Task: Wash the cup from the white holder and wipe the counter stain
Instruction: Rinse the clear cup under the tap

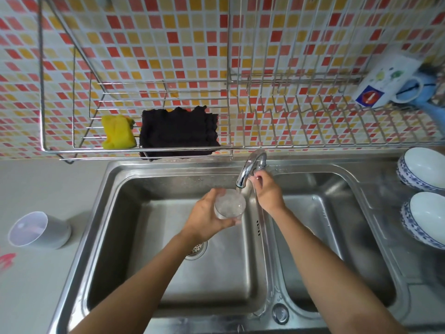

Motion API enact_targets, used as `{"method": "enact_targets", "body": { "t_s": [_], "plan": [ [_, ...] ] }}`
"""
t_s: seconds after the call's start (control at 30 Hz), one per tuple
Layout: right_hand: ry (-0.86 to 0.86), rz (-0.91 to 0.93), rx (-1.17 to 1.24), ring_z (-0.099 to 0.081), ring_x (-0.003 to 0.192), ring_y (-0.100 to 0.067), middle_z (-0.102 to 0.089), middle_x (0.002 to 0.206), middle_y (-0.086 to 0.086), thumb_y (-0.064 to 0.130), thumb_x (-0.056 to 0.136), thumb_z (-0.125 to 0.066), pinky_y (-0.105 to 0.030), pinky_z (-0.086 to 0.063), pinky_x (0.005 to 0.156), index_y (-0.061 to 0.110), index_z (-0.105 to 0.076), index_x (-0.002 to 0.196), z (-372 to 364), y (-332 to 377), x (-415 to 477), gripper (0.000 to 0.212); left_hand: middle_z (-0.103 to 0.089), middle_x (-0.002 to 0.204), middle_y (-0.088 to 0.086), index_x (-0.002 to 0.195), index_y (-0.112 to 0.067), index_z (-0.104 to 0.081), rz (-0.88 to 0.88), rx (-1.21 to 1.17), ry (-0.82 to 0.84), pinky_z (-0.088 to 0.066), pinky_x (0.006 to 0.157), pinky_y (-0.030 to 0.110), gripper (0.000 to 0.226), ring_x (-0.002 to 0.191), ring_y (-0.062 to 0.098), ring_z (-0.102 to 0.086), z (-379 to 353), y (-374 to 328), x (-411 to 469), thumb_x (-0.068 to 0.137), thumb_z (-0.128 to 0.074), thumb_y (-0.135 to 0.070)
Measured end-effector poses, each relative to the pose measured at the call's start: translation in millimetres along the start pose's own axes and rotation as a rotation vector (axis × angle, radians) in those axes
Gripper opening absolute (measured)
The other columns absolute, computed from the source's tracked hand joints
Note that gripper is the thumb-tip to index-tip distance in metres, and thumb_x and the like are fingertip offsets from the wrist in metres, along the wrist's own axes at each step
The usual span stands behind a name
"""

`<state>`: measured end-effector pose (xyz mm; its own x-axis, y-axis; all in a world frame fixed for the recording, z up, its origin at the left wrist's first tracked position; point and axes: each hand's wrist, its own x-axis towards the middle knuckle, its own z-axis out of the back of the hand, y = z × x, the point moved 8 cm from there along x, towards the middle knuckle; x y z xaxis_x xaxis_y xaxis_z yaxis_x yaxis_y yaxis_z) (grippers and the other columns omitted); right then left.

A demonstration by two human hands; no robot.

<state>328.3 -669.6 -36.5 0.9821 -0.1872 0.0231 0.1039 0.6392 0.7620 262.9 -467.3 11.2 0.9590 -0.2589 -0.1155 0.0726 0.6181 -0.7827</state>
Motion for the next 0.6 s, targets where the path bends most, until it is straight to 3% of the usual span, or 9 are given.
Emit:
{"method": "enact_targets", "body": {
  "t_s": [0.1,0.23,0.33,0.47,0.6],
  "plan": [
    [-0.140,-0.030,0.067,-0.063,0.079,-0.026,-0.069,0.091,-0.012,0.021,0.099,-0.050,-0.027,-0.040,0.064,0.004,-0.060,0.102,21,-7,-8,0.020,-0.059,0.118,-0.009,0.124,-0.025,-0.049,-0.024,-0.004,0.037,-0.047,0.092,0.025,0.081,0.106,0.011,-0.058,-7,-2,2,0.057,-0.088,-0.048],
    [-0.260,-0.040,-0.006,-0.067,0.088,-0.033,-0.073,0.100,-0.012,0.019,0.100,-0.048,-0.034,-0.050,0.075,0.009,-0.064,0.115,29,-3,-27,0.025,-0.059,0.114,-0.011,0.123,-0.024,-0.050,-0.044,-0.041,0.062,-0.041,0.084,0.009,0.077,0.102,0.007,-0.056,-16,-15,1,0.059,-0.089,-0.042],
    [-0.310,0.017,-0.075,-0.069,0.084,-0.034,-0.073,0.097,-0.017,0.015,0.100,-0.048,-0.036,-0.053,0.071,0.008,-0.064,0.122,31,-4,-54,0.028,-0.060,0.114,-0.009,0.122,-0.024,-0.048,-0.049,-0.041,0.104,-0.048,0.088,0.024,0.079,0.102,0.014,-0.059,-25,-18,3,0.058,-0.089,-0.044],
    [-0.181,0.132,-0.124,-0.069,0.089,-0.030,-0.071,0.105,-0.013,0.002,0.092,-0.054,-0.035,-0.056,0.074,0.007,-0.063,0.120,16,-16,-82,0.030,-0.061,0.111,-0.008,0.122,-0.024,-0.049,-0.051,-0.042,0.083,-0.048,0.088,0.026,0.078,0.100,0.013,-0.059,-24,-16,4,0.058,-0.089,-0.044],
    [0.067,0.152,-0.306,-0.054,0.125,-0.024,-0.052,0.141,-0.010,0.009,0.096,-0.049,-0.039,-0.050,0.098,0.009,-0.045,0.140,-17,-38,-92,0.044,-0.060,0.113,-0.010,0.126,-0.024,-0.050,-0.060,-0.043,0.046,-0.046,0.089,0.022,0.080,0.101,0.010,-0.057,-20,-19,2,0.058,-0.089,-0.044]
  ]
}}
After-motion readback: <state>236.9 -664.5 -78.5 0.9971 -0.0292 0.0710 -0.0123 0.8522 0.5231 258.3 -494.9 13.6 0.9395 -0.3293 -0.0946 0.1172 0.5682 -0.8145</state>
